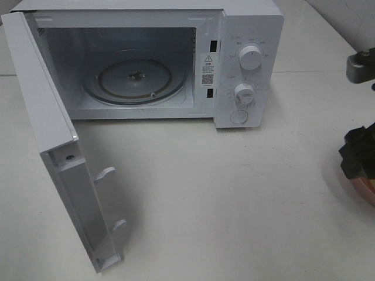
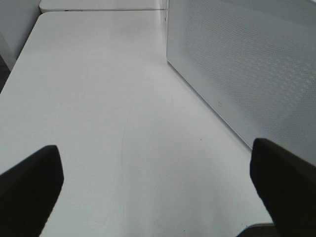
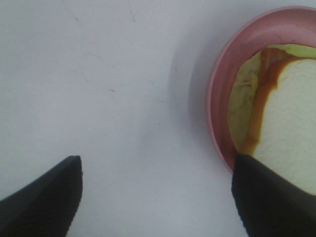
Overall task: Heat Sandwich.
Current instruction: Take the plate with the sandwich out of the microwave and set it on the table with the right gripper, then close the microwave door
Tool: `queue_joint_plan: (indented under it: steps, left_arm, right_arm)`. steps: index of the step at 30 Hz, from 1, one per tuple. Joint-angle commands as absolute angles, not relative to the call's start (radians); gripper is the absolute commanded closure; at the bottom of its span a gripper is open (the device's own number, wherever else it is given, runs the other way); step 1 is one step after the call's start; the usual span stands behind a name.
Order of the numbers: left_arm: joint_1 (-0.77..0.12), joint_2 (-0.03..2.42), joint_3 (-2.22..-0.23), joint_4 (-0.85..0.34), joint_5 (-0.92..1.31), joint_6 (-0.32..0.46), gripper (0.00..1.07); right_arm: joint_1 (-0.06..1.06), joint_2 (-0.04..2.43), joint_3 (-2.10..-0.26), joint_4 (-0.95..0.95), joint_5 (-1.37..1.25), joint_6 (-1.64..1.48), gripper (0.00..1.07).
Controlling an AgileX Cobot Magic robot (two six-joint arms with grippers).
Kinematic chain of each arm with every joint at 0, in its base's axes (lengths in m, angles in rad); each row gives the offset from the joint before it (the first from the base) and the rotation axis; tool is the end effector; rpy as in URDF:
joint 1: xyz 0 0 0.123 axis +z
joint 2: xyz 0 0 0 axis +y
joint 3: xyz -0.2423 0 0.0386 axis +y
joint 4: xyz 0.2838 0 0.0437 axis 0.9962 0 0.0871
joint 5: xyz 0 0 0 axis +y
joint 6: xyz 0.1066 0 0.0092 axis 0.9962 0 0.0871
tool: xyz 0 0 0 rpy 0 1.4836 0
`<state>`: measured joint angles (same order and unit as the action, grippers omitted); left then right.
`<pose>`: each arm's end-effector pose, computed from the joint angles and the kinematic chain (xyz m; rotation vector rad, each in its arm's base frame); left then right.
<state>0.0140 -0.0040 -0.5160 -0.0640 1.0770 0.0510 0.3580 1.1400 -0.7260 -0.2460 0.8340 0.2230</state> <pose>0.0774 -0.0049 0.2912 0.0421 2.0387 -0.0358 0.2452 0.0711 0.1892 -0.3522 2.6642 -0.1199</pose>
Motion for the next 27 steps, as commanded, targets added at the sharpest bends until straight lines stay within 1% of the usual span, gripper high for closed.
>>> queue_joint_plan:
  steps: [1,11,15,20,23,24,25,27]
  left_arm:
    - [0.017,-0.011,-0.516,-0.068,1.067,0.05,0.09]
    - [0.017,-0.011,-0.516,-0.068,1.067,0.05,0.09]
    - [0.017,-0.011,-0.516,-0.068,1.067,0.05,0.09]
    - [0.017,-0.011,-0.516,-0.068,1.067,0.05,0.09]
    - [0.017,-0.011,-0.516,-0.068,1.067,0.05,0.09]
    - [0.017,-0.011,-0.516,-0.068,1.067,0.05,0.09]
    - [0.017,-0.011,-0.516,-0.068,1.067,0.05,0.09]
    - [0.017,-0.011,-0.516,-0.068,1.067,0.05,0.09]
  right_arm:
    - [0.352,1.047,-0.727,-0.198,0.881,0.165,0.29]
    - [0.352,0.829,-0.727,-0.198,1.007,0.121,0.31]
    - [0.352,0.69,-0.726,-0.184,1.068,0.119,0.31]
    - [0.352,0.616,-0.724,-0.17,1.076,0.104,0.31]
    - [0.351,0.506,-0.699,-0.171,1.062,0.084,0.31]
    - [0.339,0.453,-0.664,-0.169,1.048,0.081,0.31]
    - [0.339,0.453,-0.664,-0.169,1.048,0.081,0.31]
    - [0.304,0.393,-0.623,-0.155,1.026,0.075,0.31]
